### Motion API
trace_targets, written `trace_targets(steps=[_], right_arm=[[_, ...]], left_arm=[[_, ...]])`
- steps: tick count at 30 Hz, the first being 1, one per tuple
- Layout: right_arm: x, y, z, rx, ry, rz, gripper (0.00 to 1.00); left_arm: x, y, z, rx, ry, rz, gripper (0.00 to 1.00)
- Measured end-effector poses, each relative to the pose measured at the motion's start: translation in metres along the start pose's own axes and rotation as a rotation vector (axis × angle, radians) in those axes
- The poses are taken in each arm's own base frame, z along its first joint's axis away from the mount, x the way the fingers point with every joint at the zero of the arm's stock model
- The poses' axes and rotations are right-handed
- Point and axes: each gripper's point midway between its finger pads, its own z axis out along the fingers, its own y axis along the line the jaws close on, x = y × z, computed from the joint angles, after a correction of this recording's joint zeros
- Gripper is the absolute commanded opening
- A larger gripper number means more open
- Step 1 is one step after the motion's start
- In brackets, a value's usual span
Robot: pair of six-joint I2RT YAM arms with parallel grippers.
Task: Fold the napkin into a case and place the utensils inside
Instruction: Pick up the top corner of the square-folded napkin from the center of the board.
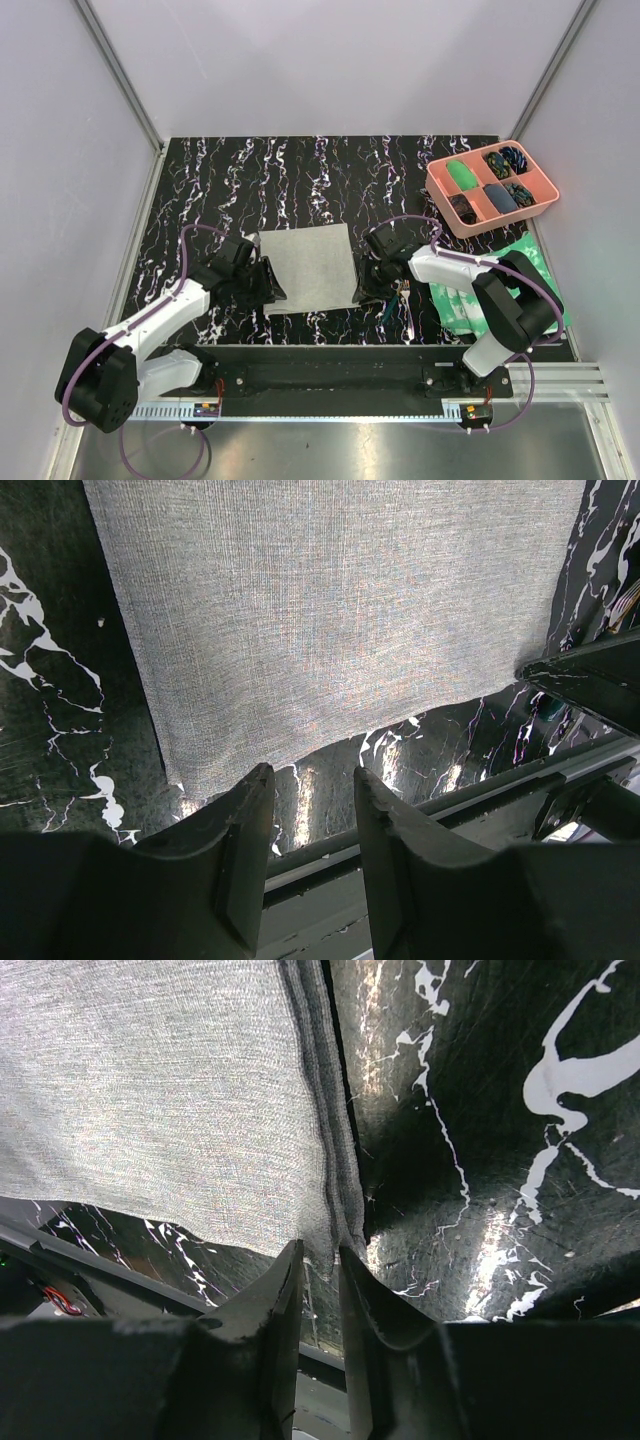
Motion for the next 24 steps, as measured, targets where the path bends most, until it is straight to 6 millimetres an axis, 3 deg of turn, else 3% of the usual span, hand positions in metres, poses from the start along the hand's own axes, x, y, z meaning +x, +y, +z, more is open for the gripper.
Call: trace_targets(steps=[4,6,16,24], right_arm=[[0.000,0.000,0.000,-0.001,0.000,0.000,0.25],[0.000,0.000,0.000,-0.001,-0.001,-0.001,0.15],[-0.003,0.004,-0.002,-0.008,-0.005,-0.004,0.09],[-0.008,0.014,-0.008,-0.041,-0.014,-0.041,0.05]], left_arm=[[0.000,0.000,-0.001,0.002,-0.003,0.000,0.40],[-0.001,-0.001,-0.001,0.003,-0.004,0.001,0.39],[0.020,0.026,0.003,-0.066,0.018,-0.057,0.34],[0.019,0.041,0.004,-0.134,-0.020,-0.098,0.27]])
